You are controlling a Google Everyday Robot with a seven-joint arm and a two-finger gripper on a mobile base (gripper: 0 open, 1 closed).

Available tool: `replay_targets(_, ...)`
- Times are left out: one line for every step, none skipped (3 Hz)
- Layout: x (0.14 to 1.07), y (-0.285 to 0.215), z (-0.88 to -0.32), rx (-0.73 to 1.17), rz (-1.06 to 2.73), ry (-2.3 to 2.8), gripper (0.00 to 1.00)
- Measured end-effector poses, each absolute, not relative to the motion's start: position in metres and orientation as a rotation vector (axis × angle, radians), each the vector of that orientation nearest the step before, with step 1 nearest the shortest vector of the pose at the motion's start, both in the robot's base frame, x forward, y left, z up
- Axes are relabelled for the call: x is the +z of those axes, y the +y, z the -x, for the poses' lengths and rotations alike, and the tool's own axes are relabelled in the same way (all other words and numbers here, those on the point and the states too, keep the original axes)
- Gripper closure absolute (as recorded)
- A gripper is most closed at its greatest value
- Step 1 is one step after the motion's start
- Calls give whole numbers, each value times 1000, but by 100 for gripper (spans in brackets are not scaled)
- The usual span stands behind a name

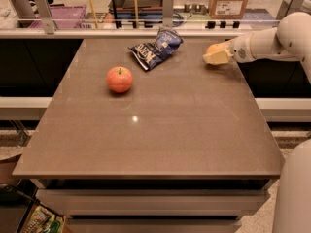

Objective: Move orange near apple

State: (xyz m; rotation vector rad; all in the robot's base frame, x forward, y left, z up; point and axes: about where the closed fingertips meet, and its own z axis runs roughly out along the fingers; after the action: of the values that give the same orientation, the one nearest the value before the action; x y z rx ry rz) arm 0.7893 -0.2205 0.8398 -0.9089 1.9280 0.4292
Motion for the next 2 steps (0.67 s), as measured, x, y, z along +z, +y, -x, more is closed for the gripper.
replay_targets(840, -220, -789, 429, 909, 1928, 100)
replay_targets(840, -220, -789, 429, 909, 1928, 100)
